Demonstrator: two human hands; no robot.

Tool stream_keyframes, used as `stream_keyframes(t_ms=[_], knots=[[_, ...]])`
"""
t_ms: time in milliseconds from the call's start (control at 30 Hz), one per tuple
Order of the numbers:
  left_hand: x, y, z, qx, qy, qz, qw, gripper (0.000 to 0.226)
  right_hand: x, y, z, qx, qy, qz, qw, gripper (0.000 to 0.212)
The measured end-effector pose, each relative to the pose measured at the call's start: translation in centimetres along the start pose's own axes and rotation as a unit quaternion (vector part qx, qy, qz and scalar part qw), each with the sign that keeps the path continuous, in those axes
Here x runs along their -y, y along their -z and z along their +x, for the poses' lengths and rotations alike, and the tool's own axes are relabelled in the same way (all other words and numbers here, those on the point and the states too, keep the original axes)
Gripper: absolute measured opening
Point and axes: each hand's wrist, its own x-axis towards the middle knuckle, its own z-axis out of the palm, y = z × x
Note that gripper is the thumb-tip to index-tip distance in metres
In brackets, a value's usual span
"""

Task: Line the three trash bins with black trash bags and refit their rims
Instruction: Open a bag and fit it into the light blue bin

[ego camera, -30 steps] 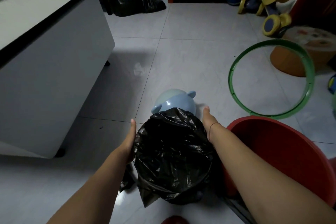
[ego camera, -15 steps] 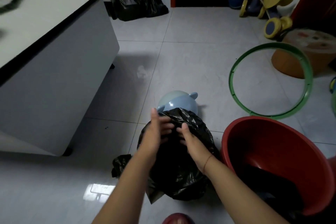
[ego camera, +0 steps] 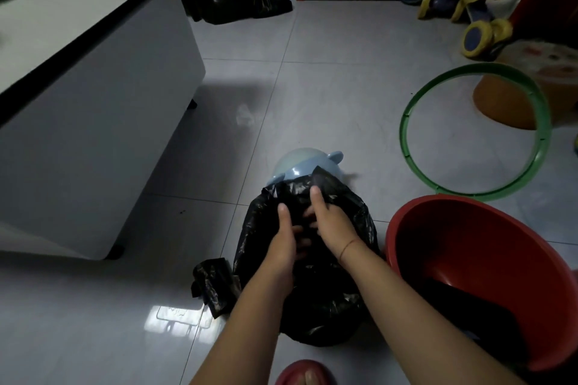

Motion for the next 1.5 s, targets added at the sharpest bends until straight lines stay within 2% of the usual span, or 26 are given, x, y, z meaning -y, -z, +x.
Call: stream_keyframes(t_ms=[100,167,233,300,433,600,700,800,933,1000,1100,1200,1300,1400,1500], knots=[[2.0,-0.6,-0.5,0.041,0.053,-0.001,0.998,0.078,1.1,0.3,2.5,-0.01,-0.031,0.037,0.999,0.086],[3.1,-0.5,-0.3,0.072,0.089,-0.001,0.993,0.081,1.7,1.2,3.7,-0.014,-0.088,0.095,0.991,0.084],[3.1,-0.4,-0.2,0.063,0.102,0.003,0.993,0.081,2.2,2.3,4.5,0.039,-0.126,0.121,0.984,0.079],[3.0,-0.4,0.0,0.054,0.11,-0.007,0.992,0.077,2.7,3.1,4.6,0.08,-0.157,0.111,0.978,0.087],[1.9,-0.2,0.3,0.03,0.071,-0.05,0.996,0.067,2.6,3.0,3.4,0.104,-0.163,0.085,0.977,0.093],[-1.1,1.5,2.0,-0.047,-0.037,-0.081,0.995,0.053,-1.3,-1.1,0.9,0.182,-0.199,0.053,0.962,0.076],[-1.3,2.8,2.1,-0.054,-0.045,-0.094,0.993,0.054,-3.1,-1.9,1.0,0.205,-0.234,-0.002,0.95,0.067],[-0.5,3.4,2.1,-0.028,-0.036,-0.11,0.993,0.073,-3.1,-1.7,1.8,0.175,-0.25,-0.034,0.952,0.071],[-0.2,2.7,1.3,-0.003,-0.034,-0.133,0.991,0.075,-1.4,-1.1,0.2,0.169,-0.203,-0.001,0.964,0.067],[-0.4,2.2,1.0,0.005,-0.051,-0.133,0.99,0.074,-0.3,0.0,-2.2,0.154,-0.135,0.019,0.979,0.056],[-0.8,0.4,-0.6,0.012,-0.084,-0.123,0.989,0.064,0.2,3.8,-6.9,0.032,0.033,0.045,0.998,0.023],[-1.2,-2.5,-3.4,0.03,-0.113,-0.109,0.987,0.054,-0.9,9.0,-11.2,-0.07,0.112,0.063,0.989,0.011],[-0.5,-6.0,-6.6,0.083,-0.108,-0.083,0.987,0.054,-3.6,14.3,-13.6,-0.118,0.065,0.012,0.991,0.01],[1.2,-8.7,-9.3,0.117,-0.086,-0.048,0.988,0.054,-6.6,17.8,-15.4,-0.1,-0.011,-0.057,0.993,0.019],[3.8,-10.3,-11.0,0.128,-0.071,-0.014,0.989,0.047,-8.6,18.6,-18.2,-0.127,-0.023,-0.035,0.991,0.014]])
